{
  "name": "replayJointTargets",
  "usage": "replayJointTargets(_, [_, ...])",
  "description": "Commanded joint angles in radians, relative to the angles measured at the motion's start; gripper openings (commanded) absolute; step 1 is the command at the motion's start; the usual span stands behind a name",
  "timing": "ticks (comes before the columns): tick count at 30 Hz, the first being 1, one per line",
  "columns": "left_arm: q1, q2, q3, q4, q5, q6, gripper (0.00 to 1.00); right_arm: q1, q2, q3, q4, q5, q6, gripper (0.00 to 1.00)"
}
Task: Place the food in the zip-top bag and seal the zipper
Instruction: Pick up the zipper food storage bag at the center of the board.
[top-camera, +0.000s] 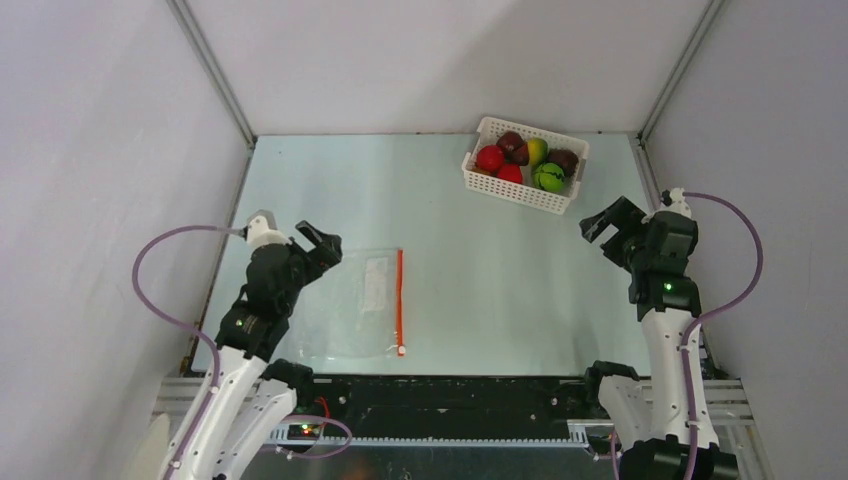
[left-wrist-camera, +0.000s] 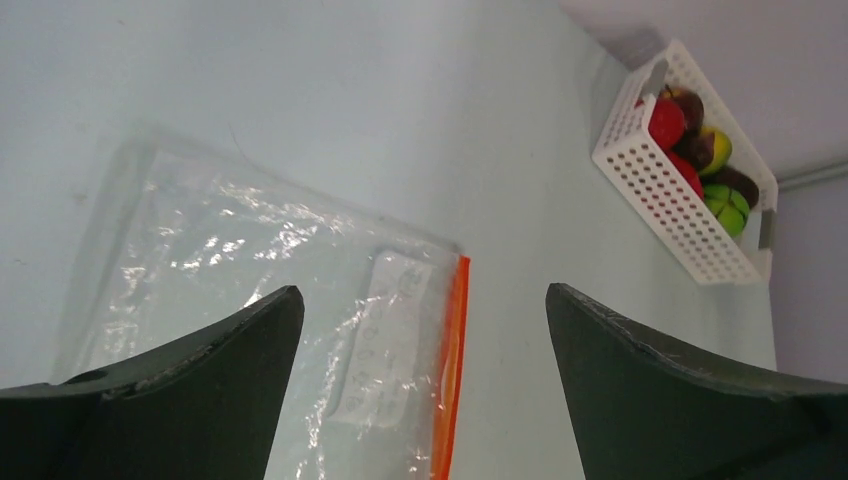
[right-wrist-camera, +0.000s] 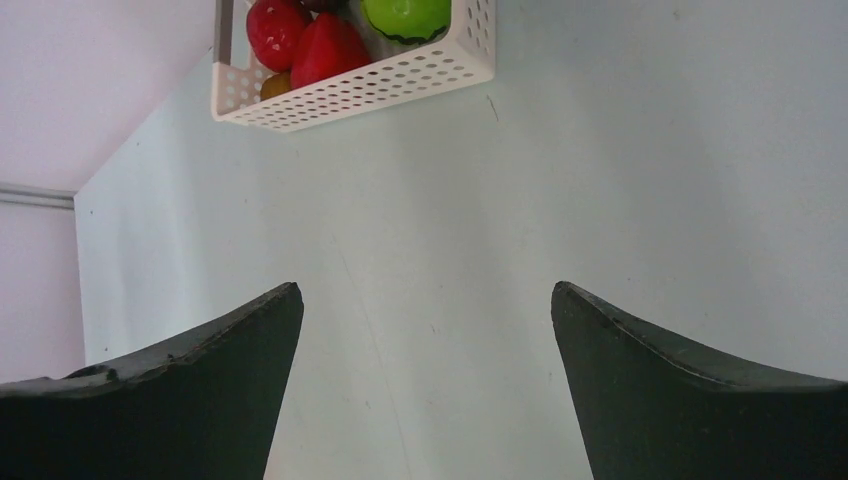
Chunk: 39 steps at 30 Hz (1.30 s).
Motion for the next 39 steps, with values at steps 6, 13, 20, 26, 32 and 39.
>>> replayJointTargets(6, [-0.158, 0.254, 0.044, 0.066, 0.092, -0.047, 0.98, 0.000, -0.029, 0.008, 0.048, -0.030, -0.002, 0.99])
replayJointTargets(13, [-0.353, 0.617, 0.256, -0.147, -0.088, -0.034, 0.98, 0.002, -0.005, -0.003, 0.066, -0.136, -0.010, 0.99])
replayJointTargets(20, [-0.464, 1.005, 0.526, -0.356, -0.217, 0.003, 1.00, 0.017, -0.013, -0.015, 0.072, -0.121, -0.030, 0.99])
replayJointTargets(26, [-0.476, 1.133, 0.560, -0.372, -0.192, 0.006, 0.88, 0.022, -0.010, -0.023, 0.072, -0.097, -0.036, 0.99])
replayJointTargets(32, [-0.477, 1.132, 0.478, -0.255, -0.100, 0.023, 0.79, 0.023, 0.015, -0.025, 0.079, -0.117, -0.034, 0.99])
replayJointTargets(39, [-0.476, 1.168, 0.445, -0.211, -0.071, 0.028, 0.74, 0.020, 0.024, -0.025, 0.077, -0.117, -0.033, 0.99])
